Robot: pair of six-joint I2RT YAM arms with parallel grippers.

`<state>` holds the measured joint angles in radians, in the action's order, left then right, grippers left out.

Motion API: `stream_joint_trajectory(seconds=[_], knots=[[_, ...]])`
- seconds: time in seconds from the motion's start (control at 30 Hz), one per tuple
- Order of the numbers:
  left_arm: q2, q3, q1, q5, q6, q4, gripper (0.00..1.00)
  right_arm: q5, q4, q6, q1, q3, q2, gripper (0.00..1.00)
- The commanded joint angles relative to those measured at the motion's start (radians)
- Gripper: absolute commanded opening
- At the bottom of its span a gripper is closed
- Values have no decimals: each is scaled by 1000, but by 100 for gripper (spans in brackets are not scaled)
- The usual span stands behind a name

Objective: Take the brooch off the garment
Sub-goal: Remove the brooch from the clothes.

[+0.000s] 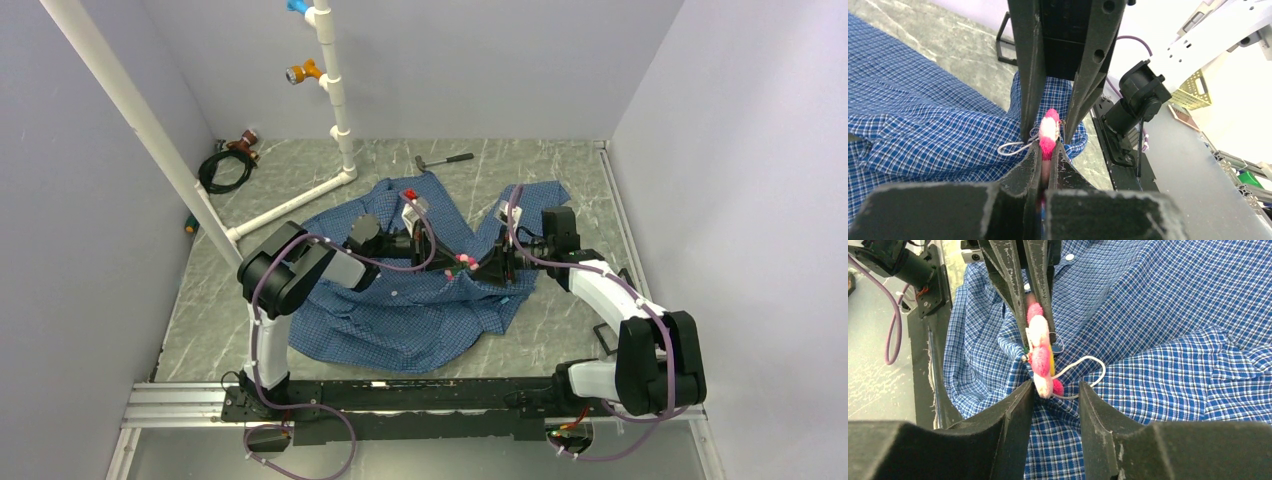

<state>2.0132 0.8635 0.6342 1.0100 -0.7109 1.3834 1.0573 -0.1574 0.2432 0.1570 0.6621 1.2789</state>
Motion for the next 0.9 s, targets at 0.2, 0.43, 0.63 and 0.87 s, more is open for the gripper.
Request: stream_joint_trajectory(seconds=[0.2, 0.43, 0.63, 0.87], knots=[[37, 33, 8, 54, -169, 233, 0, 55, 151, -52, 2, -10, -1, 46], [40, 37, 17, 43, -170, 227, 0, 98, 182, -69, 5, -15, -8, 41], [29, 35, 19, 26, -126, 161, 0, 138, 160, -50, 6, -14, -17, 5], [-74, -13, -5, -48, 92, -28, 32, 84, 161, -118, 4, -13, -32, 0]])
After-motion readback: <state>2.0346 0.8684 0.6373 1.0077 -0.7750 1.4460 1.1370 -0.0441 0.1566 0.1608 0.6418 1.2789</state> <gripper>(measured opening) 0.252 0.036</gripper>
